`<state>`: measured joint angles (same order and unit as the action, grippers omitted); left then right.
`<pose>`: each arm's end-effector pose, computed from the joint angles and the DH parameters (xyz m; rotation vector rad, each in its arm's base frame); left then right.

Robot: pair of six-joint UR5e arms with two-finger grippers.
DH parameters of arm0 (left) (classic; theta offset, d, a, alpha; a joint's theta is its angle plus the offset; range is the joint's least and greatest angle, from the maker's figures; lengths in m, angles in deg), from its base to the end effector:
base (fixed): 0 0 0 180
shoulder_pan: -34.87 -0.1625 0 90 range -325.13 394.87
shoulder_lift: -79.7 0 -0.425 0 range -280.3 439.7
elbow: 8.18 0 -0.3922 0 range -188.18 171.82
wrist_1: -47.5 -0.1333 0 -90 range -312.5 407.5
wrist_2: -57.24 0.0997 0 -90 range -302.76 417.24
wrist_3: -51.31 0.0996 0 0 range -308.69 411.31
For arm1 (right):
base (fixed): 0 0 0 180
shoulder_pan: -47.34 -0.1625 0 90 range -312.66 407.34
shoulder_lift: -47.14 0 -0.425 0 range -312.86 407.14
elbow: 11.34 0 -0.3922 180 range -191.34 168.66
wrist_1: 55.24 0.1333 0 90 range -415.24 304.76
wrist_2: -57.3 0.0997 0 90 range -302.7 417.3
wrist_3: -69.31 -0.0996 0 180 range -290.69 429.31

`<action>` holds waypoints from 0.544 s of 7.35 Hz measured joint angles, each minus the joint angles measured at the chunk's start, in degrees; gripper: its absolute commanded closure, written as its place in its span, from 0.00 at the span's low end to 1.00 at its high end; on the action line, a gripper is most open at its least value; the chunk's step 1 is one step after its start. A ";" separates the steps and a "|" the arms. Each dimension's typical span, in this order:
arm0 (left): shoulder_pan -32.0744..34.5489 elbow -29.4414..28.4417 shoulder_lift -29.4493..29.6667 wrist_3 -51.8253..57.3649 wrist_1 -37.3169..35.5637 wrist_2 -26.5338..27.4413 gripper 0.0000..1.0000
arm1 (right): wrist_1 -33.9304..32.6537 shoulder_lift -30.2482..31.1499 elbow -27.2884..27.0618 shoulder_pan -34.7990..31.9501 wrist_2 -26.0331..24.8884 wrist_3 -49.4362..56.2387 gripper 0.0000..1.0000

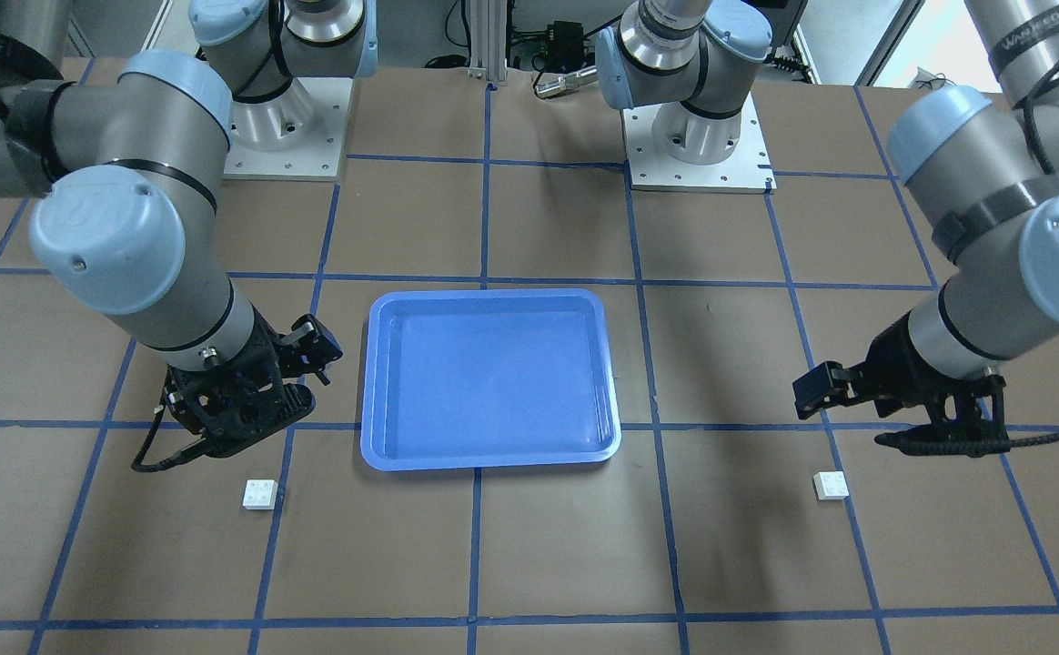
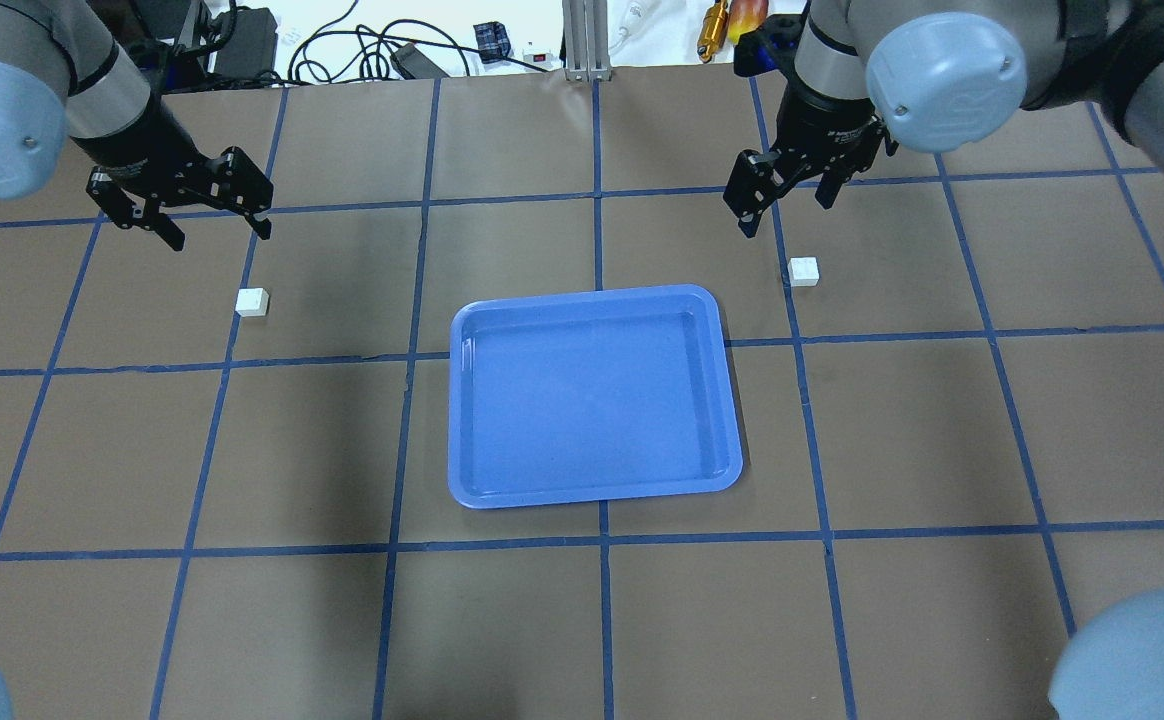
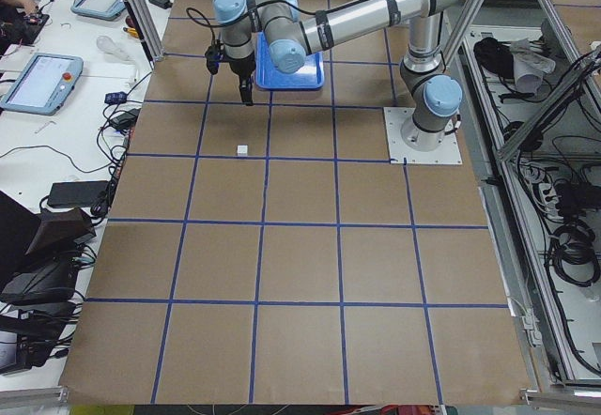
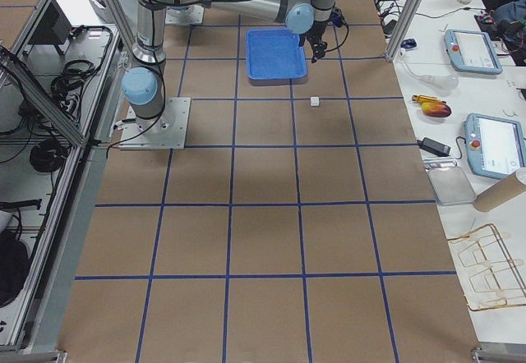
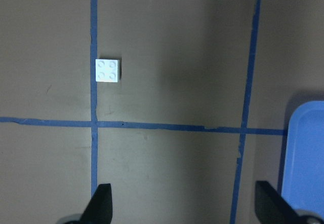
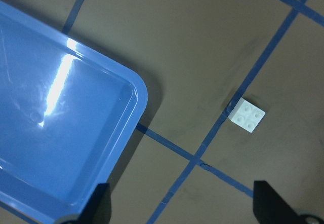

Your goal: Assemble white blocks and place on blue tray

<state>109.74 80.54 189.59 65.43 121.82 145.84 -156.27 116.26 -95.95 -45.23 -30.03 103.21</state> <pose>0.0284 -0.6250 0.3325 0.0283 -3.1042 -0.0672 0.1657 -0.6143 0.3479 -0.9593 2.9207 0.0959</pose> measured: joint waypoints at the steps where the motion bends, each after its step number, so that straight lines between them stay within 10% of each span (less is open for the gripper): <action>1: -1.06 -0.57 3.38 3.94 -3.14 0.29 0.00 | -0.66 -1.44 0.05 0.10 -0.42 11.20 0.00; 4: -2.36 -0.27 10.00 12.23 -9.91 5.85 0.03 | -6.73 -4.91 -0.19 2.52 0.50 43.40 0.00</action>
<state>107.38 80.27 199.59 77.67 111.91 151.69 -163.00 111.35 -96.13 -42.71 -29.53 146.61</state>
